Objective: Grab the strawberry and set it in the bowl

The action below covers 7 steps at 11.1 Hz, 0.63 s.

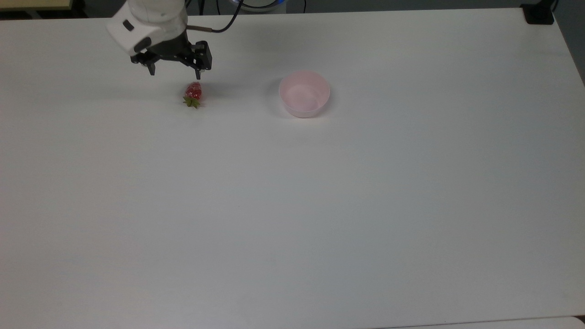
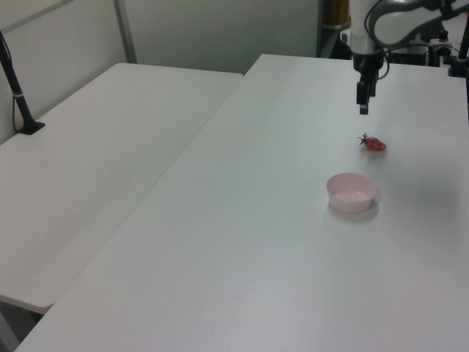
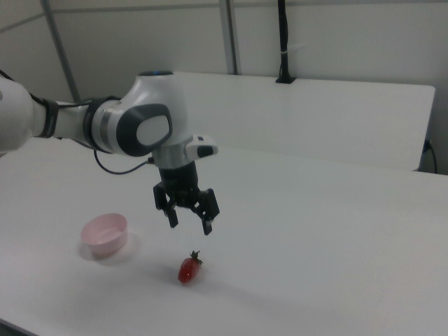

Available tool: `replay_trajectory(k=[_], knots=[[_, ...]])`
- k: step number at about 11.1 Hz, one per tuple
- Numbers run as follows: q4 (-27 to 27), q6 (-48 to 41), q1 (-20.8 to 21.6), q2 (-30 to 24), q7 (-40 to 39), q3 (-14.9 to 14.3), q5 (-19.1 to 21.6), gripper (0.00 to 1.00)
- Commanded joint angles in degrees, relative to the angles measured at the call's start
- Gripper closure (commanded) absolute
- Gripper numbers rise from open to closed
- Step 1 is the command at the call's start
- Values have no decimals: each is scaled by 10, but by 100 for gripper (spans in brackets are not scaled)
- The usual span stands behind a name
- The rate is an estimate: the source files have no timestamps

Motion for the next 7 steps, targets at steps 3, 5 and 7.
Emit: replay_trajectory(k=[3, 5, 7], knots=[[-81, 86, 11, 26, -20, -5, -35, 9], [-84, 98, 14, 45, -21, -5, -50, 20], [-84, 99, 17, 57, -22, -5, -51, 43]])
